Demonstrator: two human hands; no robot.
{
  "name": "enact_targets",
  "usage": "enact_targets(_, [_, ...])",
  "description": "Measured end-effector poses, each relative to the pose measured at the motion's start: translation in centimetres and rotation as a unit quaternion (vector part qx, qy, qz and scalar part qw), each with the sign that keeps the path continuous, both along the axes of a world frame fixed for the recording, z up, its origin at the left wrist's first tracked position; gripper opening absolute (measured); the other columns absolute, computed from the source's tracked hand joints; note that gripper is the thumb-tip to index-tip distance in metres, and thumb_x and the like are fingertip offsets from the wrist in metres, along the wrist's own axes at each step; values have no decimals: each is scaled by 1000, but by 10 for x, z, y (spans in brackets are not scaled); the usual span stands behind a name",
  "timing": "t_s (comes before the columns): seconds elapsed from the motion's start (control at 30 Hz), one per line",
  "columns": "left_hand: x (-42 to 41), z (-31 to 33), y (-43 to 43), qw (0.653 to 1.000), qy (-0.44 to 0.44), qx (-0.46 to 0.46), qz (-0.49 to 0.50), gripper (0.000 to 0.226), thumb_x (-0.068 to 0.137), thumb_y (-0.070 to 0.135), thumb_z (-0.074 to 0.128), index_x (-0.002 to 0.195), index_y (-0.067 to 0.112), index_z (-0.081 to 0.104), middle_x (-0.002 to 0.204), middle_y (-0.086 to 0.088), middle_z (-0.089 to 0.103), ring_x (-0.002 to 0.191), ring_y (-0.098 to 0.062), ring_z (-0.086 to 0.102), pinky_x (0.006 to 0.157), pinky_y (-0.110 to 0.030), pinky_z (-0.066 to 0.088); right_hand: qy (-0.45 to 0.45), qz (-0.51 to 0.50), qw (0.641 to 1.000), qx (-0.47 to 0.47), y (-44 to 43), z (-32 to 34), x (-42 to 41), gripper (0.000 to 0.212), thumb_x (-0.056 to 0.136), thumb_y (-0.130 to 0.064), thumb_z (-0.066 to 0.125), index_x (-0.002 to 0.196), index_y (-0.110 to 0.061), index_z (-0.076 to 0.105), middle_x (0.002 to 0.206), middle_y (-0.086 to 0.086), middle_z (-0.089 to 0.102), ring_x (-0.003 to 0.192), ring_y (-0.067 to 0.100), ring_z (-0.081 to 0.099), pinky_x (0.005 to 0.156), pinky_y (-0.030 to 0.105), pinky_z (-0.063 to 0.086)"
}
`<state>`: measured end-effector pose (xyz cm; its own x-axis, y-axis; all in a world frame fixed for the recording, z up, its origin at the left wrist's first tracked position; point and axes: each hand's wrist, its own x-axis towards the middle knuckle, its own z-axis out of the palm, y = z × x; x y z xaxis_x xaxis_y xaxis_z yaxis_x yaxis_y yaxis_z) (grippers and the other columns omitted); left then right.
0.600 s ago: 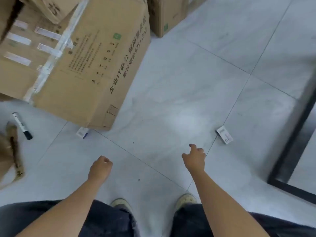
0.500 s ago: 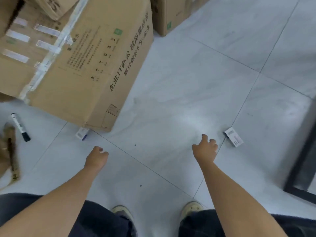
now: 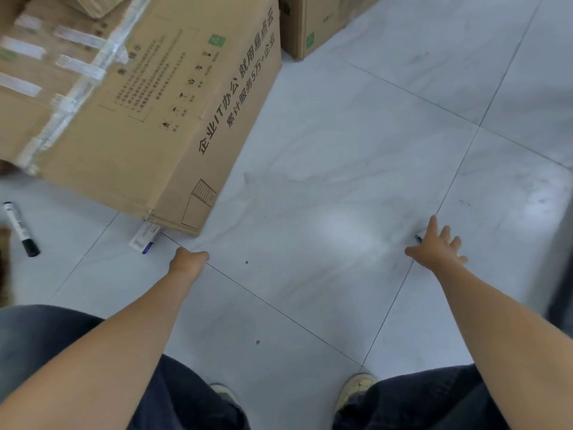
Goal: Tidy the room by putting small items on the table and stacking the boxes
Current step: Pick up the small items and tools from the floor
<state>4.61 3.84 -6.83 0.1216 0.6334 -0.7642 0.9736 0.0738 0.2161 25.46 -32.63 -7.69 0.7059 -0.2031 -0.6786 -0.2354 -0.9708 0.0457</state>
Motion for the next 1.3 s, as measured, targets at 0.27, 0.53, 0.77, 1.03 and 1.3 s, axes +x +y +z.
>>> enact_targets(0.27, [-17, -7, 27, 989, 78, 120, 30, 60, 91, 14, 51, 142, 0, 23, 141, -25, 32, 128, -38, 33, 108, -41, 30, -122, 149, 981, 29, 55, -13, -60, 45, 88, -6, 48, 132, -8, 37, 119, 20, 43, 111, 36, 41, 82, 40, 39])
enact_targets(0.53, [-19, -22, 76, 981, 64, 181, -36, 62, 89, 11, 53, 142, 4, 22, 143, -21, 30, 130, -39, 29, 103, -49, 33, -121, 239, 943, 196, 145, -7, -141, 37, 93, -20, 46, 127, -6, 46, 122, 7, 52, 114, 25, 43, 80, 32, 42])
enact_targets(0.77, [-35, -29, 83, 957, 67, 211, -186, 75, 91, 14, 53, 151, 20, 8, 134, -28, 32, 121, -41, 34, 97, -49, 34, -169, 212, 927, 260, 140, -1, -155, 27, 89, -19, 58, 110, -1, 60, 107, 11, 59, 103, 29, 49, 66, 31, 39])
enact_targets(1.03, [-29, -26, 56, 966, 52, 161, -197, 83, 89, 14, 56, 151, 28, 2, 130, -31, 30, 116, -44, 38, 93, -52, 38, -137, 174, 950, 222, 103, 1, -163, 19, 89, -15, 57, 100, 0, 61, 101, 12, 57, 97, 27, 48, 68, 28, 35])
enact_targets(1.3, [-34, 2, -18, 988, 42, 44, -139, 61, 89, 11, 55, 143, 23, 29, 130, -27, 31, 104, -42, 51, 85, -38, 44, -91, 178, 959, 199, 112, 16, -159, 12, 91, -15, 48, 90, -6, 55, 92, 6, 39, 91, 23, 42, 66, 26, 32])
